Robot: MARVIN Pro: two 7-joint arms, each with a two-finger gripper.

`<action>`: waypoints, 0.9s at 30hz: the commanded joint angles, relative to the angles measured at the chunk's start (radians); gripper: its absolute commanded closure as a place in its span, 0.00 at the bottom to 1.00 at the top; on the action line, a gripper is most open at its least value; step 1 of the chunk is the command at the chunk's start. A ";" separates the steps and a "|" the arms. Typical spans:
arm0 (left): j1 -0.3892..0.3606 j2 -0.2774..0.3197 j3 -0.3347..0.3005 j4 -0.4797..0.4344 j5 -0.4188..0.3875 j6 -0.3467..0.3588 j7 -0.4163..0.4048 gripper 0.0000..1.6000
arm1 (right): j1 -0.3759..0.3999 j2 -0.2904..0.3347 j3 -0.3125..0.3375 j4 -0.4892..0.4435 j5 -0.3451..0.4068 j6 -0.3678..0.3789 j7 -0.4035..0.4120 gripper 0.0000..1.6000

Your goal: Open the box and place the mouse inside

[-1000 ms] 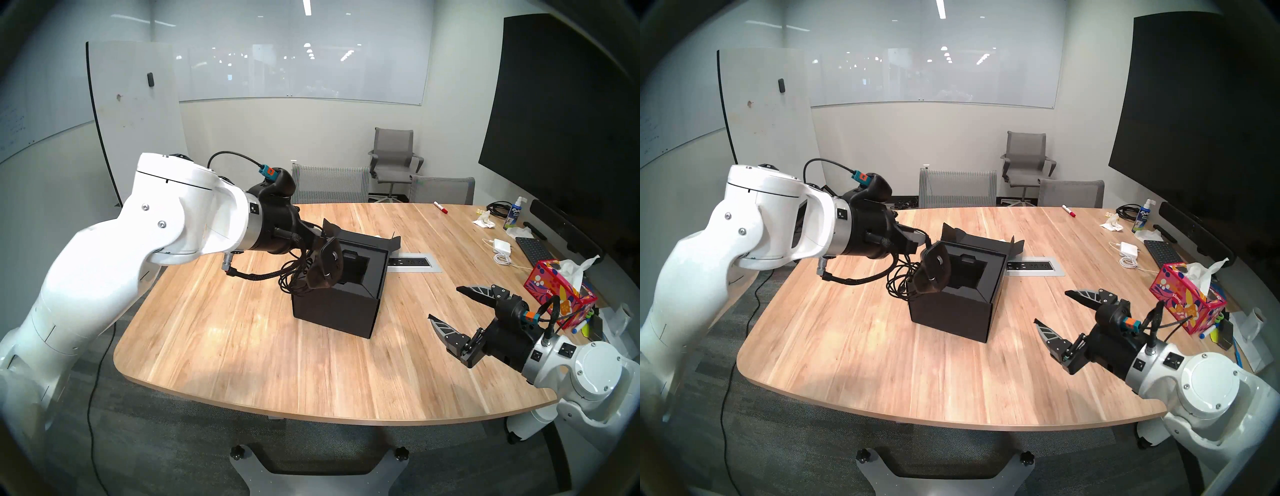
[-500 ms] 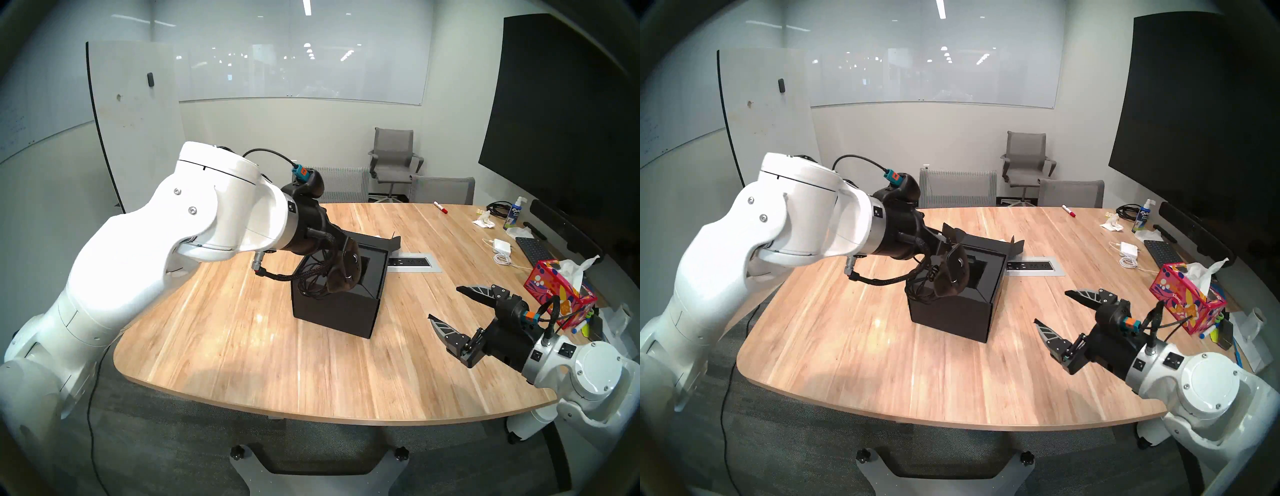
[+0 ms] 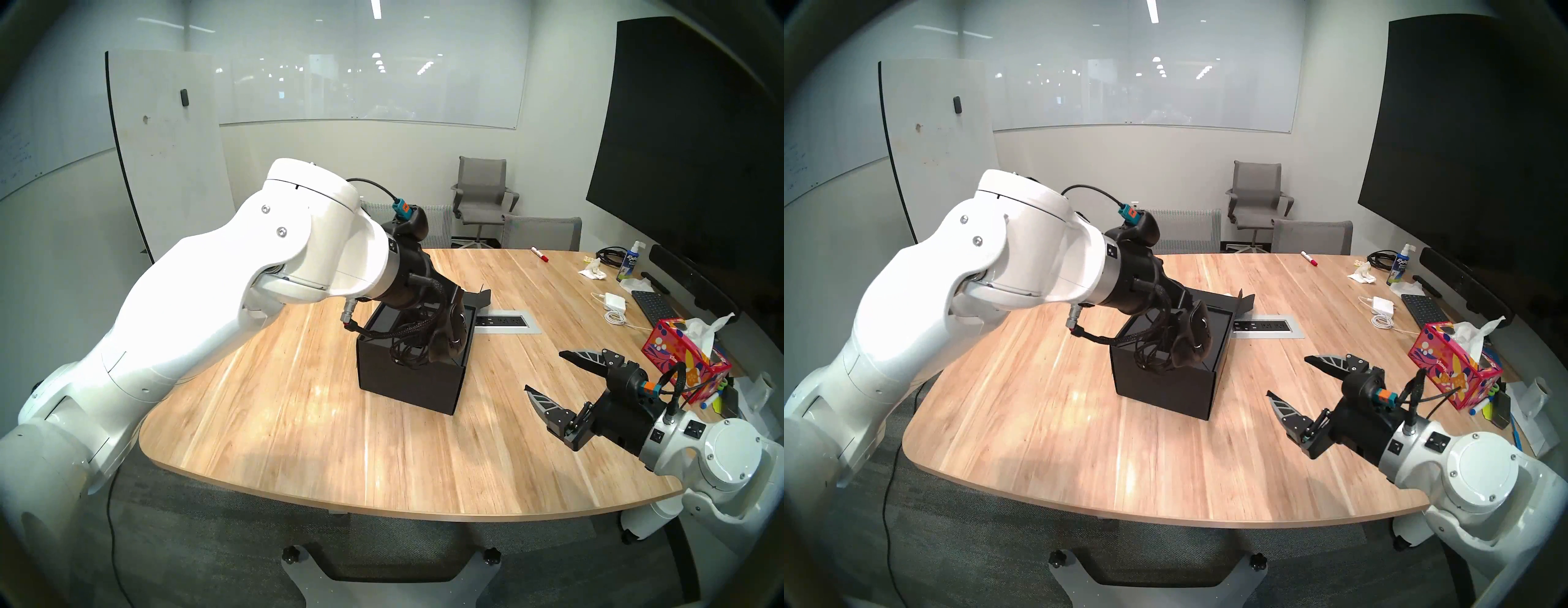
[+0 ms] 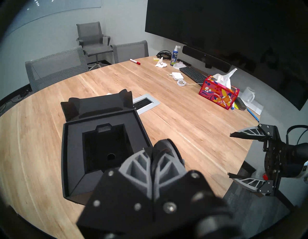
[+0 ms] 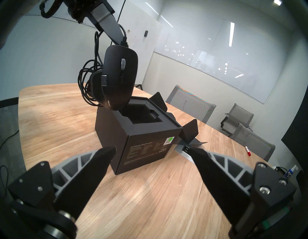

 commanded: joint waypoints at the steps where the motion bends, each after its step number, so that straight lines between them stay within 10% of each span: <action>1: -0.091 -0.044 0.018 0.019 -0.003 -0.037 0.103 1.00 | 0.004 0.002 0.004 -0.011 -0.002 -0.004 0.001 0.00; 27: -0.254 -0.210 0.158 0.327 -0.018 -0.133 0.211 1.00 | 0.004 0.002 0.004 -0.011 -0.002 -0.003 0.001 0.00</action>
